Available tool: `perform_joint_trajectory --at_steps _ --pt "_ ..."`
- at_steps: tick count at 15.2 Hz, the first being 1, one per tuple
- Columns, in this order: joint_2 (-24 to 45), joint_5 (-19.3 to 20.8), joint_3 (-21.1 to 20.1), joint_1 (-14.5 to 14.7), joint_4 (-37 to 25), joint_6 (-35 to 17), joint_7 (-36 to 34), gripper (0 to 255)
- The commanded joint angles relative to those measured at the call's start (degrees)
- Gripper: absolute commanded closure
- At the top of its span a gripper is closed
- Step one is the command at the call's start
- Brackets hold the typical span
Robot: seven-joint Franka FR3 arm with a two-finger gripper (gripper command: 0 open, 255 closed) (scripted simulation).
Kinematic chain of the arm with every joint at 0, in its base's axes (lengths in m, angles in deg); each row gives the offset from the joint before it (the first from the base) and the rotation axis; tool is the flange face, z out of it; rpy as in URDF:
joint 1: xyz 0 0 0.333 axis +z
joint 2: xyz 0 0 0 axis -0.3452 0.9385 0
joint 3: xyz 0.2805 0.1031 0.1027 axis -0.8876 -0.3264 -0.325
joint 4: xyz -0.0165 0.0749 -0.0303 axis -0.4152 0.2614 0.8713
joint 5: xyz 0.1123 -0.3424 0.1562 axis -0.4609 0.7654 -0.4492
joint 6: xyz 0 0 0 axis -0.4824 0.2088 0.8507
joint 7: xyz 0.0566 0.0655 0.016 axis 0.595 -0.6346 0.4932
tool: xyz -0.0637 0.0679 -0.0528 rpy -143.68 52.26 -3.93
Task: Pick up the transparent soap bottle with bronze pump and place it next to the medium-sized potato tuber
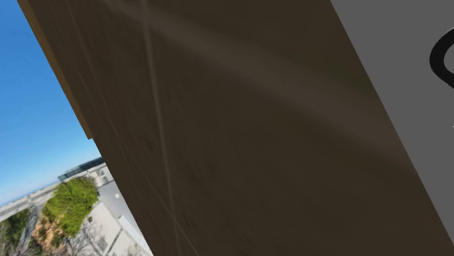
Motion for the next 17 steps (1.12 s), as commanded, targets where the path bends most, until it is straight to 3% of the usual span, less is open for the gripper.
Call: perform_joint_trajectory --at_steps 1,9,17 --pt "-1.33 -0.36 2.02 -1.6 1.41 -0.71 3.51 255" --pt "-4.47 -0.94 9.9 -6.91 5.53 -3.6 16.16 255" --pt "-2.45 -1.68 17.84 -12.02 3.5 -5.31 28.8 255"
